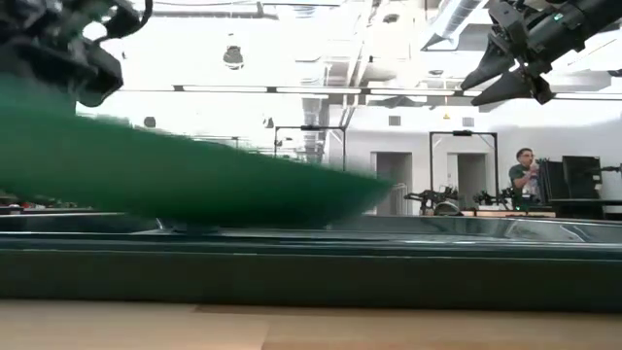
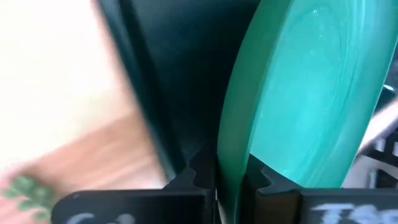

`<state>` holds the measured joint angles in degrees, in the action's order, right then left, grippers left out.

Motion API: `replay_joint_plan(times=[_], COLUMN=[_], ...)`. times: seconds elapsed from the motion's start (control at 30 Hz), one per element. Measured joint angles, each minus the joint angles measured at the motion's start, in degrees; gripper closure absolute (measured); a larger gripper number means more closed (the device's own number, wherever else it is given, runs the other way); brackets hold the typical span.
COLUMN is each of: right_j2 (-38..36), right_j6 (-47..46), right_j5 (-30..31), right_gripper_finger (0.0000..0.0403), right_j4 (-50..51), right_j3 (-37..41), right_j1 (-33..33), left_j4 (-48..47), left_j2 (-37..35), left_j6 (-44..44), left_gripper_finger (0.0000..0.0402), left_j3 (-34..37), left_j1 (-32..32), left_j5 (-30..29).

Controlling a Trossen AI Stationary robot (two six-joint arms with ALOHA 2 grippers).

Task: Pick and place plate/cup/fork/spoon on tray
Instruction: Put the green plate on the black tray to the bottom of the blue cup

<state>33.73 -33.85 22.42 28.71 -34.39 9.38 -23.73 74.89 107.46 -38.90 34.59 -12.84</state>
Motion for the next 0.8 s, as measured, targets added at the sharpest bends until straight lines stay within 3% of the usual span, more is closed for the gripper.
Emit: replay_joint_plan(times=[0.6, 0.8], right_j2=[0.0, 0.0], right_j6=[0.0, -0.2], right_j5=[0.0, 0.0], right_gripper_finger=[0.0170, 0.0170], right_j4=[0.1, 1.2], right_j3=[0.0, 0.0], right_j1=[0.0, 0.0], left_j4=[0.0, -1.6], left_j2=[0.0, 0.0], left_j6=[-4.9, -5.7], left_gripper_finger=[0.0396, 0.0369], left_j3=[2.4, 2.4], left_j1=[-3.6, -3.6], left_j5=[1.6, 1.3])
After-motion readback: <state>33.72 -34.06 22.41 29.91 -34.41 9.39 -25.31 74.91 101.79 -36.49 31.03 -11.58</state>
